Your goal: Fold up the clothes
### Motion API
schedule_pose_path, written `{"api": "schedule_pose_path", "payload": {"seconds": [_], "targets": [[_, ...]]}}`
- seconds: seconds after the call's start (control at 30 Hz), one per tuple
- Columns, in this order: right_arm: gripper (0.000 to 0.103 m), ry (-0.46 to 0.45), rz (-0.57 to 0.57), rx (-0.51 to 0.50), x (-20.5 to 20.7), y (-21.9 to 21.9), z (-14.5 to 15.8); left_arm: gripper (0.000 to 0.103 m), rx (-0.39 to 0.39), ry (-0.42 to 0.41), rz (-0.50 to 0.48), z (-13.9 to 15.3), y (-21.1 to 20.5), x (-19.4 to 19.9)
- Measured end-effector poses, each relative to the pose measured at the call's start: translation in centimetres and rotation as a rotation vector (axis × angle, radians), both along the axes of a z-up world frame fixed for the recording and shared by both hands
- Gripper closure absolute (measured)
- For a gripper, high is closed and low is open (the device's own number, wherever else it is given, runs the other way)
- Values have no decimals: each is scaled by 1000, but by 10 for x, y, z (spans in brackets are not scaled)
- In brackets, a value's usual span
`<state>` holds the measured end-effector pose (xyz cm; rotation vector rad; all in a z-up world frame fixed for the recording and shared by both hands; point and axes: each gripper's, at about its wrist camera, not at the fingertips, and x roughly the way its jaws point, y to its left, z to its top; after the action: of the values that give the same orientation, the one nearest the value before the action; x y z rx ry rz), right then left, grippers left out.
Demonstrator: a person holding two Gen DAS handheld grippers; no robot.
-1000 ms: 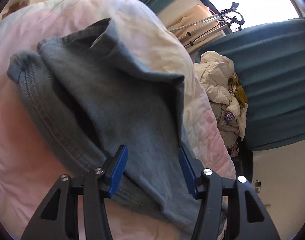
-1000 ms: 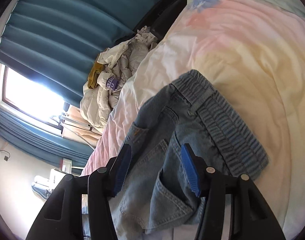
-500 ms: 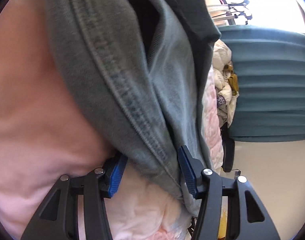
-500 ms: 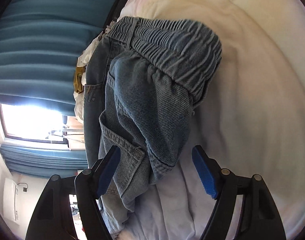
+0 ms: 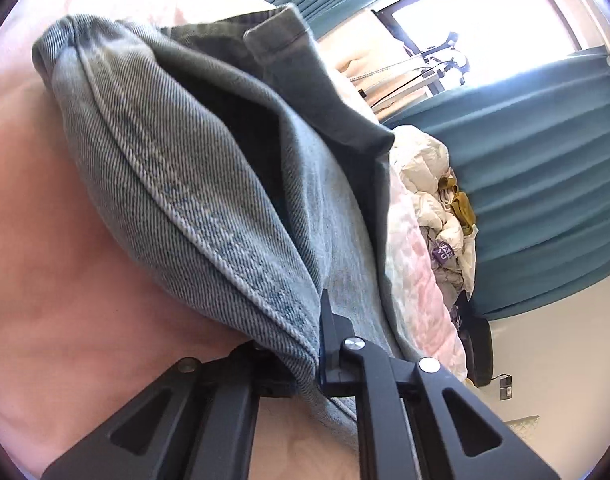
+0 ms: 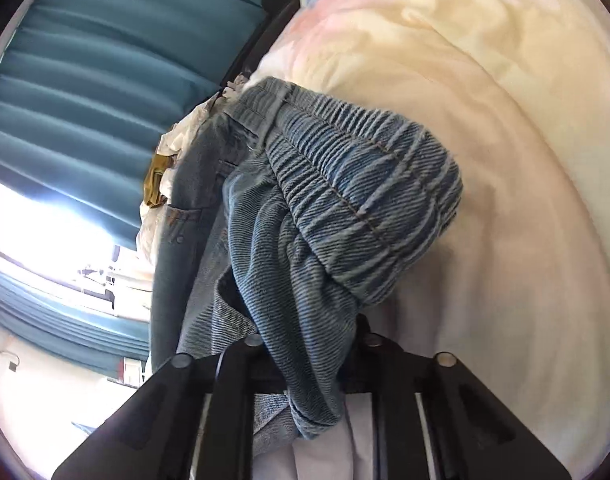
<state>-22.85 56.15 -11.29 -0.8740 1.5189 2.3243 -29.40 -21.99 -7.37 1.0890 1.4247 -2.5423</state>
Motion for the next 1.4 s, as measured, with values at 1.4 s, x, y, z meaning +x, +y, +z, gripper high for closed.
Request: {"api": "schedule_pose_path", "payload": {"seconds": [1.4], "targets": [[82, -251, 314, 513, 158, 43, 79, 82, -320, -210, -148, 15, 70, 245]]}}
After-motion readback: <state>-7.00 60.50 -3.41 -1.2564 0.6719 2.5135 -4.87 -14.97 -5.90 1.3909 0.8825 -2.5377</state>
